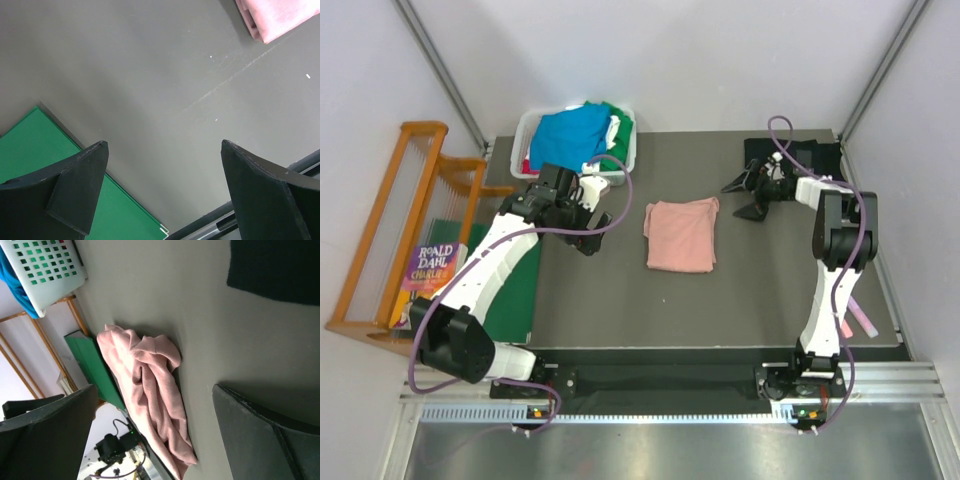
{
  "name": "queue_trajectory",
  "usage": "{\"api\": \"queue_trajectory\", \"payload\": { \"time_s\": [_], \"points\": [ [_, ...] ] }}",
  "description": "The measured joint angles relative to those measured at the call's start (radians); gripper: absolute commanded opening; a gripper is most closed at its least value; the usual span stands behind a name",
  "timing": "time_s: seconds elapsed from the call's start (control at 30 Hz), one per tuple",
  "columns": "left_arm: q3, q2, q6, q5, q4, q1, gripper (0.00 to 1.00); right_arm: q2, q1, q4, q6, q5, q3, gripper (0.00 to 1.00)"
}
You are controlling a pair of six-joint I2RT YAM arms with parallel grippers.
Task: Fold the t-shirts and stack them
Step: Fold the tshirt, then neatly place the folded tshirt to the corner
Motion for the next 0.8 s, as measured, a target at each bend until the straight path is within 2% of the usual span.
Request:
{"api": "queue_trajectory", "payload": {
  "time_s": [0.4,0.8],
  "points": [
    [0.0,0.0,0.0,0.003,-0.001,0.0,0.99,0.042,0.031,0.031,-0.006,-0.087,0.023,1.0],
    [0.004,0.0,0.0,0.004,-0.006,0.0,0.99,0.026,0.168,0.08,-0.009,-0.127,-0.036,1.0]
  ]
}}
